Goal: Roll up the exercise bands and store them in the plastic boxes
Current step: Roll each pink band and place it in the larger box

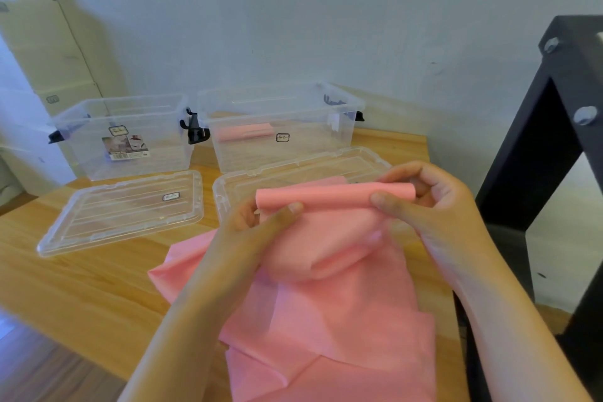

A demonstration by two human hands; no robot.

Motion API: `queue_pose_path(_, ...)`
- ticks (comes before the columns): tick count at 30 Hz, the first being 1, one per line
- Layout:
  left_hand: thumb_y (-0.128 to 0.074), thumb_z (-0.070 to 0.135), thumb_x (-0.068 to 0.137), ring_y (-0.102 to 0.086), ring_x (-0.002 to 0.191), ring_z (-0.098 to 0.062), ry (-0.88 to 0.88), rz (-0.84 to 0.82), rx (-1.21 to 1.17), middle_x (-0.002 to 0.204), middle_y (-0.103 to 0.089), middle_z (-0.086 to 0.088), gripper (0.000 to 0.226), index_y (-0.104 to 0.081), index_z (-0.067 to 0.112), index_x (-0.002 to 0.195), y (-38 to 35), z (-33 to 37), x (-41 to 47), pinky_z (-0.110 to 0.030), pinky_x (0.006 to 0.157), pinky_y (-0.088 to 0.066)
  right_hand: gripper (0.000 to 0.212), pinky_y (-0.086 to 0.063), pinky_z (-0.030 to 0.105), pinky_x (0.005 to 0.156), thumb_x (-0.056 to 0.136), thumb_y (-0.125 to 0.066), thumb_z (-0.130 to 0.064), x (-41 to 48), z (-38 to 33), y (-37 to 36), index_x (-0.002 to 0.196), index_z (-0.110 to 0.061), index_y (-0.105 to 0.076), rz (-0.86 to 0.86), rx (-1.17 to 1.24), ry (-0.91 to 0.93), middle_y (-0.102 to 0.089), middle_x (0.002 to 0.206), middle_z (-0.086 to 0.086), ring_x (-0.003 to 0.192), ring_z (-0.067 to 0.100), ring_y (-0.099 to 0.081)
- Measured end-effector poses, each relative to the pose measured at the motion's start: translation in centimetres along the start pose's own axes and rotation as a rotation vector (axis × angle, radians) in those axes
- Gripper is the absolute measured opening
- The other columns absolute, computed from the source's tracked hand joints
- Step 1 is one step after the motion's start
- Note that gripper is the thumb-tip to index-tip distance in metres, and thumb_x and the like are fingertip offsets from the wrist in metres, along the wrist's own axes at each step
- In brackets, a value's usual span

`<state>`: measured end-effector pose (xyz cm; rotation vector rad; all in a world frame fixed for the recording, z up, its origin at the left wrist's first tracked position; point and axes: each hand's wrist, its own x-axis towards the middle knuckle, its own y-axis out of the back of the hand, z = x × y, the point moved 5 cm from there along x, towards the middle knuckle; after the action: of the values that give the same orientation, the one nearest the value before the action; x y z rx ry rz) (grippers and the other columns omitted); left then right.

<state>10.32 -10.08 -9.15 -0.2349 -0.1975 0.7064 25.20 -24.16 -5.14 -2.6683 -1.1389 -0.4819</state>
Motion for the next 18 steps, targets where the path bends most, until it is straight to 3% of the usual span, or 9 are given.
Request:
queue_pose_path(3, -0.083, 0.031, 0.066, -0.064, 0.086, -0.015, -0.026, 0.020, 0.069, 0.091, -0.070, -0.001, 0.027, -0.071, 0.025, 0.089, 0.2, 0.1, 0.1, -0.033, 0.072, -0.047, 0.021, -0.052, 0.017, 0.058, 0.071, -0.073, 0.004, 0.1, 0.6, -0.1, 0.085, -0.008, -0.065, 0.005, -0.006, -0.042, -0.069, 0.074, -0.008, 0.068, 0.004, -0.062)
queue_pose_path(5, -0.083, 0.028, 0.070, -0.062, 0.082, -0.013, -0.068, 0.019, 0.085, 0.088, -0.069, 0.001, 0.019, -0.071, 0.027, 0.085, 0.4, 0.2, 0.3, -0.030, 0.069, -0.046, 0.021, -0.050, 0.016, 0.060, 0.069, -0.075, -0.002, 0.2, 0.8, -0.1, 0.084, -0.012, -0.066, 0.000, -0.004, -0.058, -0.069, 0.076, -0.008, 0.069, 0.004, -0.061)
queue_pose_path(9, -0.072, 0.017, 0.070, -0.063, 0.074, -0.011, -0.161, -0.005, 0.080, 0.080, -0.069, 0.003, 0.018, -0.069, 0.026, 0.086, 0.7, 0.7, 0.3, -0.020, 0.063, -0.051, 0.030, -0.047, 0.018, 0.065, 0.063, -0.083, -0.018, 0.2, 1.5, -0.2, 0.089, -0.020, -0.069, -0.061, 0.002, -0.163, -0.072, 0.086, -0.002, 0.076, 0.011, -0.062)
queue_pose_path(14, -0.074, 0.015, 0.069, -0.064, 0.078, -0.011, -0.230, -0.017, 0.137, 0.084, -0.069, 0.002, 0.025, -0.070, 0.033, 0.085, 0.9, 1.0, 0.2, -0.020, 0.066, -0.052, 0.028, -0.048, 0.014, 0.059, 0.069, -0.076, -0.022, 0.0, 2.0, -0.4, 0.094, -0.011, -0.070, -0.107, 0.009, -0.273, -0.071, 0.083, 0.000, 0.073, 0.009, -0.065)
queue_pose_path(18, -0.079, 0.018, 0.067, -0.064, 0.080, -0.009, -0.183, -0.052, 0.115, 0.084, -0.069, 0.006, 0.033, -0.066, 0.023, 0.097, 0.8, 0.6, 0.3, -0.021, 0.069, -0.053, 0.025, -0.050, 0.015, 0.058, 0.065, -0.074, -0.016, -0.1, 1.7, -0.3, 0.090, -0.012, -0.069, -0.074, 0.013, -0.237, -0.070, 0.078, -0.004, 0.069, 0.007, -0.064)
